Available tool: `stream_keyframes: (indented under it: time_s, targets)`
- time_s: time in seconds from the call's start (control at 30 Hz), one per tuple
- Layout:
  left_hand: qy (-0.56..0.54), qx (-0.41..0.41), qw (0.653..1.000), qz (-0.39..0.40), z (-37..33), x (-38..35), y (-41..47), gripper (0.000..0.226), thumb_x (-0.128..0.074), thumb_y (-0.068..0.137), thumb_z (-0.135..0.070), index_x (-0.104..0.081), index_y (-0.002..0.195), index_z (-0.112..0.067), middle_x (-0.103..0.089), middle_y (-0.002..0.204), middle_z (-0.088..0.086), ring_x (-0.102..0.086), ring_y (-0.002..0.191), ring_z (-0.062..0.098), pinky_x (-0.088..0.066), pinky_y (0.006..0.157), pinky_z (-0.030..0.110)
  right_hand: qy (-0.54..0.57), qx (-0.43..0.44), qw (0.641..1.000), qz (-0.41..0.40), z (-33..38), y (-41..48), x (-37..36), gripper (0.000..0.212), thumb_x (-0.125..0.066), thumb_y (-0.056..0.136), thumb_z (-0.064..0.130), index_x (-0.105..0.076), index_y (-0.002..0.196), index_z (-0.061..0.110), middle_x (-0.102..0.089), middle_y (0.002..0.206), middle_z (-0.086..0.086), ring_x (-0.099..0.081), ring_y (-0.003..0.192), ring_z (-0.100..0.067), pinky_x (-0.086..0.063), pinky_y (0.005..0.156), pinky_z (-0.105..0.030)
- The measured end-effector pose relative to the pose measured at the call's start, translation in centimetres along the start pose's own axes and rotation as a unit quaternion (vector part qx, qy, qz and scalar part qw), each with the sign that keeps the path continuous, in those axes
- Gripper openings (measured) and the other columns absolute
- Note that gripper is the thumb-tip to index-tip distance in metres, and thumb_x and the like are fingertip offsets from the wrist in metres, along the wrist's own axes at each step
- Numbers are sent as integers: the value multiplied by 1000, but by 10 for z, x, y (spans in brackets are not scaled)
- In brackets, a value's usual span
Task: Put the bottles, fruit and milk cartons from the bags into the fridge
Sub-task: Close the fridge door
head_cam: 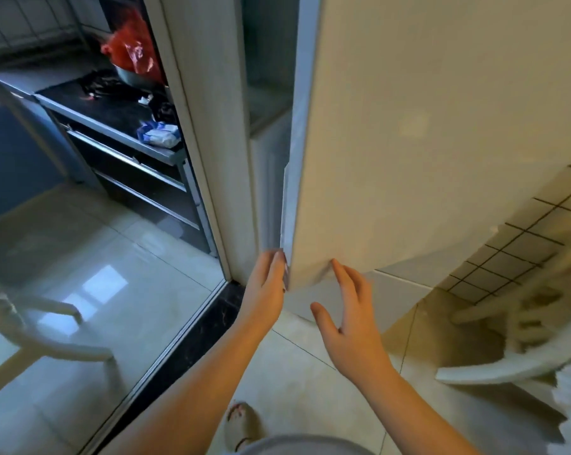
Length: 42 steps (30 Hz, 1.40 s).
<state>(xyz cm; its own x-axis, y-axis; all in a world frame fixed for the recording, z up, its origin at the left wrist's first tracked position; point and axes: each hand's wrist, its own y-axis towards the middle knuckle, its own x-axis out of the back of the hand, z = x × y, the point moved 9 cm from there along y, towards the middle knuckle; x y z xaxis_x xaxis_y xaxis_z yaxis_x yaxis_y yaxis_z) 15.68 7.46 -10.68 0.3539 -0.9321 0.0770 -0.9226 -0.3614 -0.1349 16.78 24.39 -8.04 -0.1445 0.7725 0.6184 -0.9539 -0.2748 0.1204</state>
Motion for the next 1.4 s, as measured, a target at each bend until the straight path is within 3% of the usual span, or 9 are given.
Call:
stream_keyframes:
  time_s: [0.1,0.2,0.33,0.43,0.6,0.83,1.0,1.27,1.4]
  targets:
    - [23,-11,999,41,-4,12,39,23,-39,104,-44,-58,103,-31,-64,99,11,-63,89,27,-55,87,52,-23,-13,998,-54,14,35,-7,75,-64,95,31,-17,151,44,-19,154,8,-26,143,-11,-25,113,-15]
    - [38,-12,996,84,-3,19,76,43,-38,90,-66,-59,105,-31,-62,90,2,-61,81,16,-53,82,46,-79,-23,990,-112,26,64,-3,79,-65,93,32,-17,154,40,-11,161,2,-19,147,-20,-28,118,-38]
    - [56,4,991,121,-6,21,120,63,-43,81,-76,-55,125,-32,-62,117,-12,-60,110,10,-51,100,43,-129,-27,977,-167,39,103,10,85,-67,91,28,-14,157,38,3,165,-1,-7,152,-26,-23,120,-47]
    - [68,-9,990,124,-15,22,151,45,-48,97,-57,-53,131,-28,-60,125,-10,-56,118,9,-47,103,36,-159,-35,971,-177,42,129,11,88,-67,89,26,-12,157,40,7,165,-1,-3,153,-27,-21,119,-49]
    - [88,-29,990,109,-34,19,200,39,-47,101,-49,-55,130,-24,-61,114,-17,-56,104,-5,-45,81,18,-193,-65,964,-171,37,171,-1,96,-67,88,29,-1,156,42,20,164,1,8,153,-24,-20,118,-50]
    - [120,-32,989,85,-50,1,271,39,-44,102,-49,-55,130,-23,-59,105,-22,-58,101,-1,-49,90,28,-201,-75,965,-151,27,229,-16,95,-66,89,34,0,157,36,37,158,-2,16,152,-25,-20,117,-48]
    - [154,-37,985,73,-61,-13,315,34,-44,103,-47,-56,126,-25,-61,106,-17,-61,101,6,-49,86,29,-225,-86,960,-142,12,265,-14,91,-64,88,39,-8,159,32,35,159,-4,12,152,-32,-17,119,-52]
    - [137,-36,988,59,-56,-22,336,23,-48,103,-40,-56,116,-23,-63,101,-15,-59,84,-17,-45,62,6,-236,-74,955,-161,-2,283,-19,99,-73,76,31,-19,158,25,20,163,-14,-2,150,-43,-25,114,-56]
    - [137,-36,988,57,-61,-24,333,24,-46,103,-40,-55,117,-24,-61,102,-17,-59,86,-13,-45,63,5,-230,-73,958,-156,-2,283,-17,100,-72,77,33,-15,159,26,22,163,-13,1,150,-42,-23,115,-55]
